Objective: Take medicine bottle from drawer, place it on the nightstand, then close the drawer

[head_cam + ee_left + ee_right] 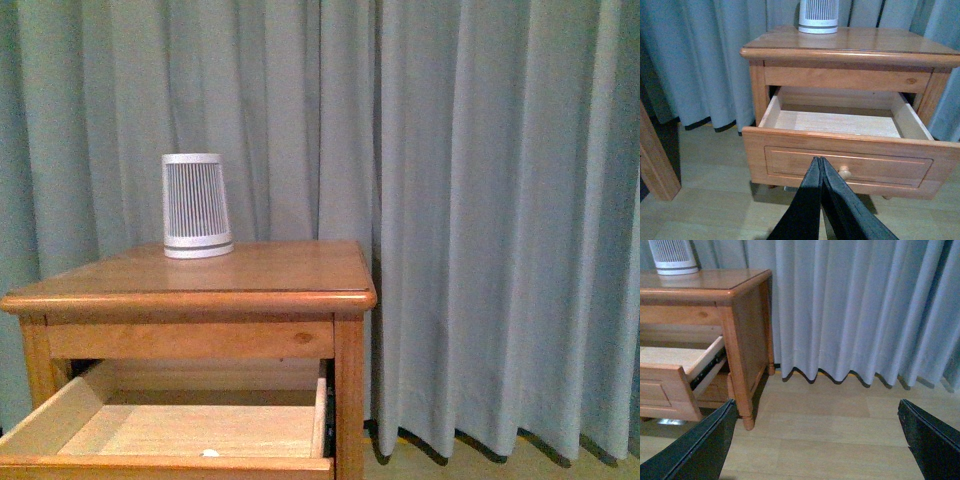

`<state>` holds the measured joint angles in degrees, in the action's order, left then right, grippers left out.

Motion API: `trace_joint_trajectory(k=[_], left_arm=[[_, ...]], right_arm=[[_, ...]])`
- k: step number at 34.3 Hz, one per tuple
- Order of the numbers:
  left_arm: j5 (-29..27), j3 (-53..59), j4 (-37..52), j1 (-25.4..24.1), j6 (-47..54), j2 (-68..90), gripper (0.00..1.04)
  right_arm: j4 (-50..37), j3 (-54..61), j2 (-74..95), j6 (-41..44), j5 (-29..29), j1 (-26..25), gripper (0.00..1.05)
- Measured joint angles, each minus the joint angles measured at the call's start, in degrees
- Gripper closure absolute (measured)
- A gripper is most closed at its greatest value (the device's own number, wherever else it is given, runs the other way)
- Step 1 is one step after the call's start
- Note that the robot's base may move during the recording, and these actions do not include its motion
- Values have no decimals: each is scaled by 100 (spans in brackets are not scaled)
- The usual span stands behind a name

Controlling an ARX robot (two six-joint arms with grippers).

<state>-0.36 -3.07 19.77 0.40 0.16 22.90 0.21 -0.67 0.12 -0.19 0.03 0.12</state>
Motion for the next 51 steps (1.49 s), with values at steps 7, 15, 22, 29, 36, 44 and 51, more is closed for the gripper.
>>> trace_joint_trajectory(k=[7, 15, 22, 29, 36, 44, 51], left_arm=[[35, 129, -125, -11, 0, -348, 102], [52, 256, -529, -15, 0, -837, 102], [39, 256, -857, -17, -2, -1187, 102], [39, 249, -1904, -17, -2, -2087, 102], [15, 251, -1976, -17, -7, -2253, 77], [22, 251, -1978, -15, -7, -2253, 42], [24, 251, -1978, -17, -4, -2256, 6]], right_arm=[[0, 0, 0, 0, 0, 0, 7], [0, 0, 0, 0, -20, 0, 7], [-2, 0, -2, 0, -20, -2, 7], [-2, 0, 13, 0, -20, -2, 7], [-9, 0, 7, 2, 24, -2, 7], [-11, 0, 4, 0, 20, -2, 7], [-1377, -107, 1510, -459, -2262, 767, 7]])
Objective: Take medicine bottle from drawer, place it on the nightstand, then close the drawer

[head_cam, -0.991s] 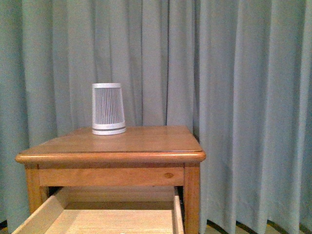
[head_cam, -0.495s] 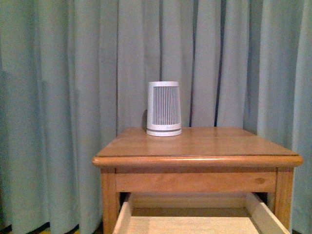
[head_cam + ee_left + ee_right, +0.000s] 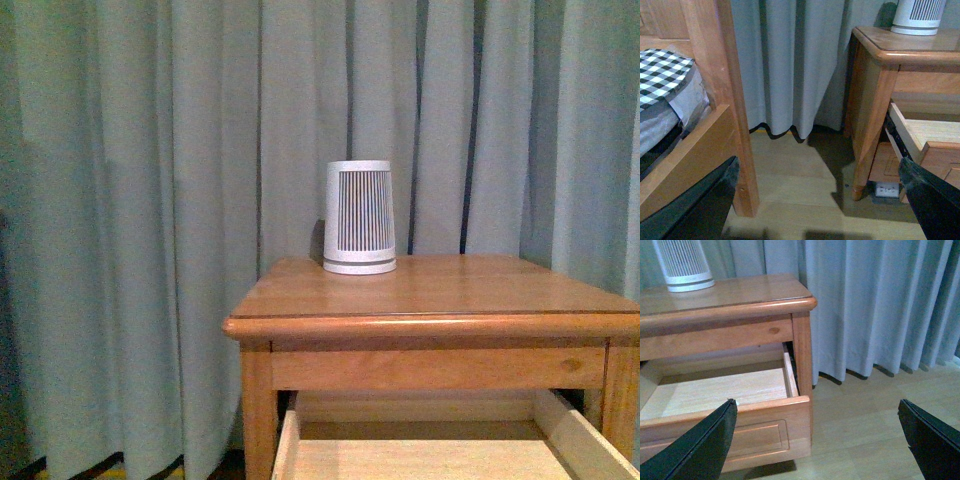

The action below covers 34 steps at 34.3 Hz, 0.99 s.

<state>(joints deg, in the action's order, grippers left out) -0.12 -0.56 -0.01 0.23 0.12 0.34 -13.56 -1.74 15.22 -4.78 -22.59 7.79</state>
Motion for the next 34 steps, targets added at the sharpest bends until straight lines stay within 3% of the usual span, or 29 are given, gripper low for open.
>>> trace_joint_trajectory(k=[3, 5, 11, 15, 23, 34], left_arm=[[7, 0, 0, 0, 0, 0, 7], [7, 0, 0, 0, 0, 0, 7], [7, 0, 0, 0, 0, 0, 7], [7, 0, 0, 0, 0, 0, 7], [7, 0, 0, 0, 0, 0, 7], [7, 0, 0, 0, 0, 0, 7]], right_arm=[[-925, -686, 1626, -39, 33, 42, 7], [-1008, -1360, 2618, -46, 267, 76, 7], [549, -3585, 5272, -457, 1036, 94, 7], [1276, -4712, 6391, -586, 1108, 127, 7], [1738, -6024, 7790, -662, 1147, 177, 7], [1893, -6734, 9090, -804, 1119, 293, 7]])
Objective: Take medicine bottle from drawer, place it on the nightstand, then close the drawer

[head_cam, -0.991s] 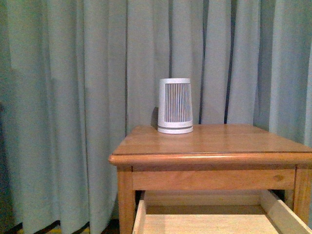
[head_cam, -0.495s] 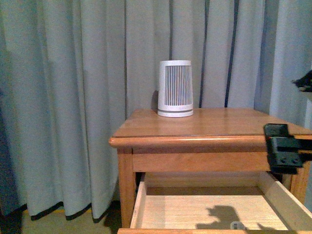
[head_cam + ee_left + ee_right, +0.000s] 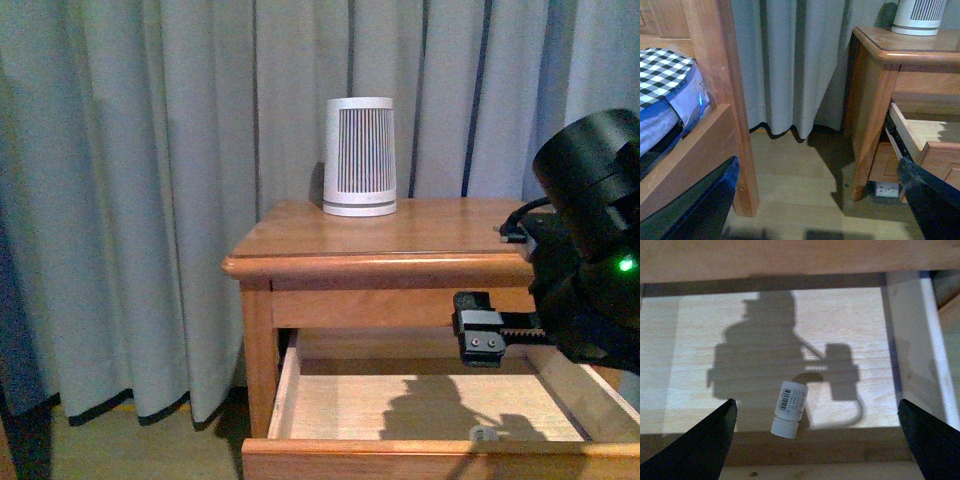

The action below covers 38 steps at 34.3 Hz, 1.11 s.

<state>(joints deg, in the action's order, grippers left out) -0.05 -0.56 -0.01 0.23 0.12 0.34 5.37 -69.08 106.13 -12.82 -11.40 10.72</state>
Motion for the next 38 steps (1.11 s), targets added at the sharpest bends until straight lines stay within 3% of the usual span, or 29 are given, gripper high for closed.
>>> trace_joint_trajectory(k=[18, 28, 38], left_arm=[[0, 0, 0, 0, 0, 0, 7], [0, 0, 0, 0, 0, 0, 7], [0, 0, 0, 0, 0, 0, 7]], right_arm=[[293, -883, 1725, -715, 46, 136, 7], [957, -1104, 1880, -785, -129, 256, 7], [876, -1447, 2291, -780, -160, 251, 7]])
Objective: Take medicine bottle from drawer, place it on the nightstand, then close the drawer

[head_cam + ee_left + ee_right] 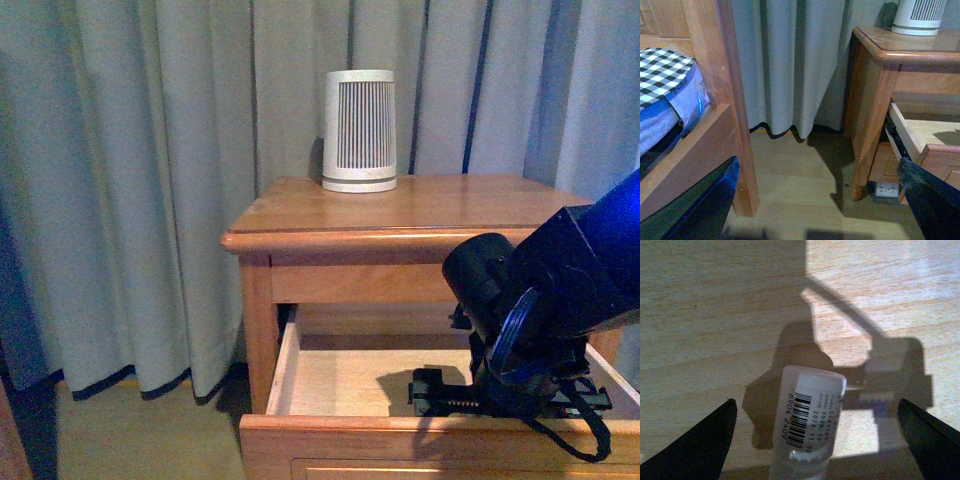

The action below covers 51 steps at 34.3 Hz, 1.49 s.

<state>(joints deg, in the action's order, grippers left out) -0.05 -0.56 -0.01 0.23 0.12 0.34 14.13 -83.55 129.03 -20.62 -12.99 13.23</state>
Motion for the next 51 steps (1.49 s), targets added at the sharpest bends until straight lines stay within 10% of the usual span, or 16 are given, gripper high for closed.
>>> trace_joint_trajectory(k=[16, 51], left_arm=[[0, 0, 0, 0, 0, 0, 7], [0, 0, 0, 0, 0, 0, 7]], right_arm=[[87, -343, 251, -44, 83, 107, 74], [-4, 116, -2492, 168, -358, 120, 76]])
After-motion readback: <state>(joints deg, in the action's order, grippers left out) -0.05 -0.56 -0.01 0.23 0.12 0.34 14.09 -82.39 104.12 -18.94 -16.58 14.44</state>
